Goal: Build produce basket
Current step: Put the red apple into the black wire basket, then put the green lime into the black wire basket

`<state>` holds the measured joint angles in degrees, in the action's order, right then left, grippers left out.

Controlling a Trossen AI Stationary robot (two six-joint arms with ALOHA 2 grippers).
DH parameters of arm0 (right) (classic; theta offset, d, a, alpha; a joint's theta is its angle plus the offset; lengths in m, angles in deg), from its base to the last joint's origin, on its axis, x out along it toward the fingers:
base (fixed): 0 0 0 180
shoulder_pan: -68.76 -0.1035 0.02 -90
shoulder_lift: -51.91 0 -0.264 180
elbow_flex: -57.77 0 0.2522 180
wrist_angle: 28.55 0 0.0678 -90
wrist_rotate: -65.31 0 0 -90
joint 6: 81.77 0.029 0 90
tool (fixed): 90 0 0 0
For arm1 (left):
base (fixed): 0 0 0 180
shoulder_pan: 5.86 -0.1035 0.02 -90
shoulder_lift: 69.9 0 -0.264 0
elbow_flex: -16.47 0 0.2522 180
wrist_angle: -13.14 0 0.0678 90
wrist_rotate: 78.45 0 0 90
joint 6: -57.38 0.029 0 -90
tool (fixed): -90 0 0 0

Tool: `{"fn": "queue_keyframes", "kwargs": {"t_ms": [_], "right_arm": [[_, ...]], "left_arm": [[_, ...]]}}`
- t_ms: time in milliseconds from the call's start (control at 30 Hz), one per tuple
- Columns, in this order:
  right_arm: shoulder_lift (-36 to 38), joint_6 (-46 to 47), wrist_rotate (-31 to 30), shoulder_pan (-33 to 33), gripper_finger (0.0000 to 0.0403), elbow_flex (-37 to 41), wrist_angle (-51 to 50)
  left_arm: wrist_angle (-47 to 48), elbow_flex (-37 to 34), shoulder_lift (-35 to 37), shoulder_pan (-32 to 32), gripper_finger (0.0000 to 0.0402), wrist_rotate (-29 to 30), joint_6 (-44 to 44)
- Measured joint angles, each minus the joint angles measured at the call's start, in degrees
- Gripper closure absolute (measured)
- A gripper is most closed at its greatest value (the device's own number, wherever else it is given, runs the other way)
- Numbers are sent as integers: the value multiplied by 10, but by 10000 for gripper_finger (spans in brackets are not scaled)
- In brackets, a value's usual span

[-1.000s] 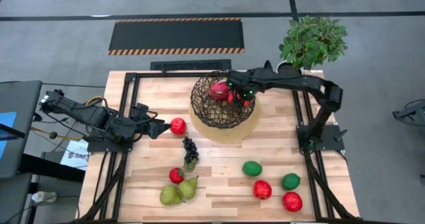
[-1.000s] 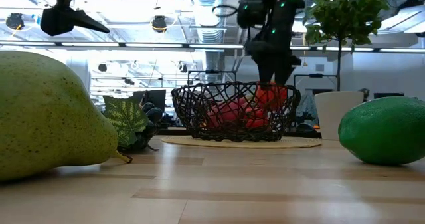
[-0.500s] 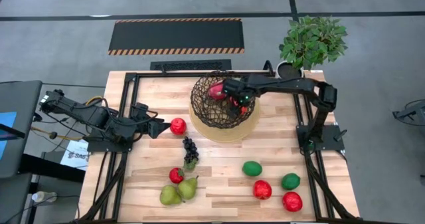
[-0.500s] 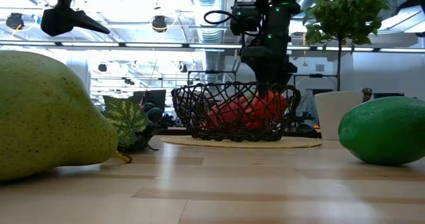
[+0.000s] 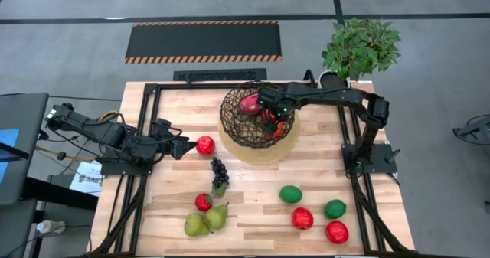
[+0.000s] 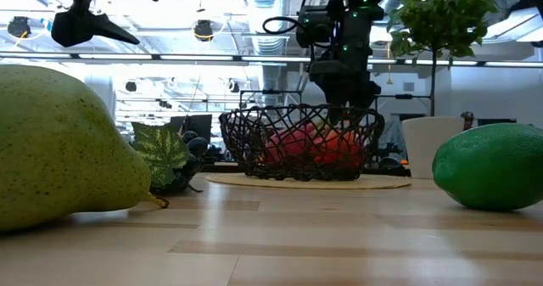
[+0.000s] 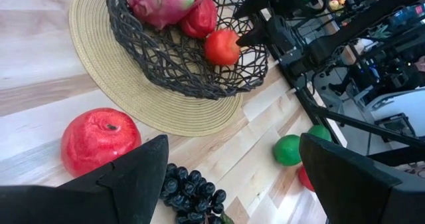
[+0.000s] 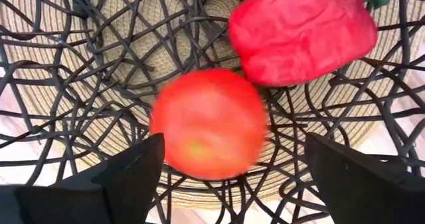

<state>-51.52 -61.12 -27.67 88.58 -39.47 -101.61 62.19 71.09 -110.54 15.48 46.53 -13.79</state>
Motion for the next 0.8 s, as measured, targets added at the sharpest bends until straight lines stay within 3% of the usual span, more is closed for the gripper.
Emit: {"fn": "queue_keyframes", "kwargs": {"t_ms": [200, 400, 567, 800], "right_arm": [[1, -3, 2, 0, 26, -6, -9], [41, 17, 57, -27, 28, -72, -84], [103, 54, 100, -128, 28, -80, -102], [141, 143, 49, -301, 30, -27, -114]], "left_arm": [[0, 0, 0, 0, 77, 0, 0], [0, 0, 0, 0, 77, -1, 0], [1, 0, 0, 0, 77, -1, 0], [2, 0, 0, 0, 77, -2, 1]]}}
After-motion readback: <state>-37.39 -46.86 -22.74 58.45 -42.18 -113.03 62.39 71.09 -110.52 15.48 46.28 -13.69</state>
